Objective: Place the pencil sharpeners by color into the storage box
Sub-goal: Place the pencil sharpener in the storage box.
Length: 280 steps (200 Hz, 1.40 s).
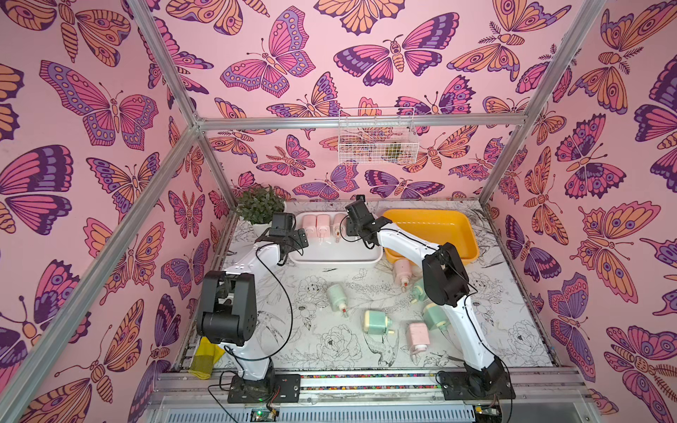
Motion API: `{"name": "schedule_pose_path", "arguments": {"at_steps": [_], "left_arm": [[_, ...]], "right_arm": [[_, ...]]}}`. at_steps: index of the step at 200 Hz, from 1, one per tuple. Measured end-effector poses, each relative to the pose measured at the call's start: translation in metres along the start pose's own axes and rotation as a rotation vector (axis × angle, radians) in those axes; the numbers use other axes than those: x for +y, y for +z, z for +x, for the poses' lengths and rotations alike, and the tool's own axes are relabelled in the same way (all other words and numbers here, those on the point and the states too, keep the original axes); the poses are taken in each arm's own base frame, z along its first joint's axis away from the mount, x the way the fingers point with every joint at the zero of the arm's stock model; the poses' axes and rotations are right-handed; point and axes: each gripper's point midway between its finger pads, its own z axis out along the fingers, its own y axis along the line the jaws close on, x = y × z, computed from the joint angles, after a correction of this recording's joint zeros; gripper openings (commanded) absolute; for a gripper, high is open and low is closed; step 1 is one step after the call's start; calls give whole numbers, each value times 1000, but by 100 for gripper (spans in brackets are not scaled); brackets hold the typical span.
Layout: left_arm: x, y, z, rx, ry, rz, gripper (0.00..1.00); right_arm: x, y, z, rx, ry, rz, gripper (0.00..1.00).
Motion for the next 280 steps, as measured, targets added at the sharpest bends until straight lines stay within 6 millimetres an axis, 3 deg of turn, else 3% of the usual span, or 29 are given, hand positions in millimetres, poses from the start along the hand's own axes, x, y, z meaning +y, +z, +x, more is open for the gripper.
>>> {"name": "schedule_pose_path", "arguments": {"at_steps": [39, 116, 184, 280], "left_arm": [[7, 2, 2, 17, -17, 13, 100], [-7, 2, 9, 51, 11, 94, 100], [-18, 0, 14, 74, 38, 162, 100], [-14, 1, 14, 69, 53, 142, 100]], "right_arm": [[8, 8, -7, -16, 39, -4, 0], [19, 10, -8, -8, 78, -40, 0], [17, 8, 1, 19, 38, -13, 0], [8, 7, 13, 62, -12, 33, 2]]}}
